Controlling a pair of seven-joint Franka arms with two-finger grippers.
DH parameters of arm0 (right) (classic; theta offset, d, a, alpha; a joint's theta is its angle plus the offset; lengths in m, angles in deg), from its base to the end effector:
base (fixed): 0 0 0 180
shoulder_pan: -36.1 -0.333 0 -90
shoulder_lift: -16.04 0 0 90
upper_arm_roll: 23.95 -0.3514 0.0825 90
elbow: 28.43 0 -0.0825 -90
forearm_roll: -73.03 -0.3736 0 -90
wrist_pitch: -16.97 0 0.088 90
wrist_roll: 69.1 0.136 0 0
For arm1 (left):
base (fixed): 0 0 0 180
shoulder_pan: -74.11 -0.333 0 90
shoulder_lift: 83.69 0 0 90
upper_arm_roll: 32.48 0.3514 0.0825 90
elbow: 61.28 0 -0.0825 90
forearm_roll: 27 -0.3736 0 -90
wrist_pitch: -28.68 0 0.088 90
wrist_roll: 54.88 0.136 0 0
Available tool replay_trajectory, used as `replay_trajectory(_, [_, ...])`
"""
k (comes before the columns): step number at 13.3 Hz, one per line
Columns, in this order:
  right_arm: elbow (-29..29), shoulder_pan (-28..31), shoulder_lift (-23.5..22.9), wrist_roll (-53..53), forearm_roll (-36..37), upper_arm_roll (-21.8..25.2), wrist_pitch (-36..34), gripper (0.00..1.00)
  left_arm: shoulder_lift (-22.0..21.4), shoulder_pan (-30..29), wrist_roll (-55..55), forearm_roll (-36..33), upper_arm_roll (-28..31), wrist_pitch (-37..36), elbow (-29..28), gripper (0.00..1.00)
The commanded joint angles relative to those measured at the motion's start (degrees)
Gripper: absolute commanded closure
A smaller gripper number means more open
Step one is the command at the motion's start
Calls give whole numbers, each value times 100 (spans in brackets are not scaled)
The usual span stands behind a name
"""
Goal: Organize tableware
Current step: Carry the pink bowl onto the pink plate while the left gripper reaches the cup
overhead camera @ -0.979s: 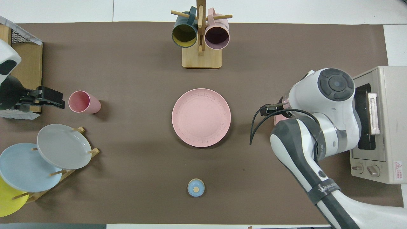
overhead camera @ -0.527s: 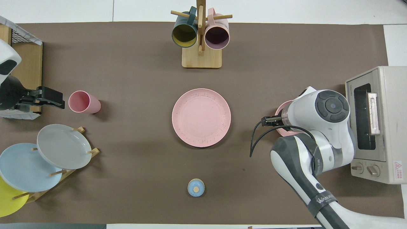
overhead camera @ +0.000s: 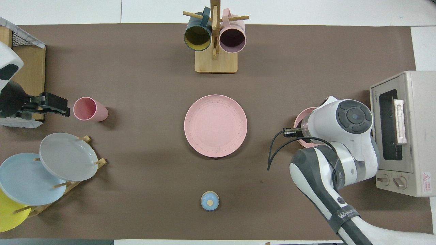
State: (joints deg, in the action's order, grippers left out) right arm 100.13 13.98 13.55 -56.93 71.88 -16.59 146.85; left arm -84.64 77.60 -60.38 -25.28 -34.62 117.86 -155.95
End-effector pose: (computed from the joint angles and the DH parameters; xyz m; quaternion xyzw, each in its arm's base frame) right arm 0.5014 0.1333 0.3598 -0.9998 -0.0161 0.0109 0.0024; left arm 0.5288 -0.0564 0.6013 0.9991 -0.0007 -0.0408 0.0108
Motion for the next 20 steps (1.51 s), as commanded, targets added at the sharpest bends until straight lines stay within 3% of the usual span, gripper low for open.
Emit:
replay_trajectory(1, [169,-3,117,-22,-8,2,116,100,-81,3,24,-14,21,-6,-34,0])
replay_trajectory(4, [-137,-239,38,-14,71,2,-172,100,-81,3,15,-14,12,99,-34,0])
replay_trajectory(7, [-1487,-477,-304,126,80,2,-1540,100,-72,-6,15,-14,12,152,-34,0])
replay_trajectory(11, [-2983,-1231,-814,1205,45,2,-2501,100,24,-6,24,-5,21,380,-34,0])
replay_trajectory(13, [-4044,-1670,-1514,2048,-16,-6,-2975,100,409,-6,32,-5,21,757,-34,0])
replay_trajectory(16, [-5908,-2348,-3052,3531,-8,-199,-3329,100,1165,-15,24,100,21,1468,-34,0])
replay_trajectory(17, [-6026,-2428,-3256,3851,10,-304,-3233,100,1367,-24,24,109,21,1697,-51,0])
replay_trajectory(20, [-5834,-2393,-3250,3854,10,-314,-2864,100,1553,-76,24,118,21,2392,-516,0])
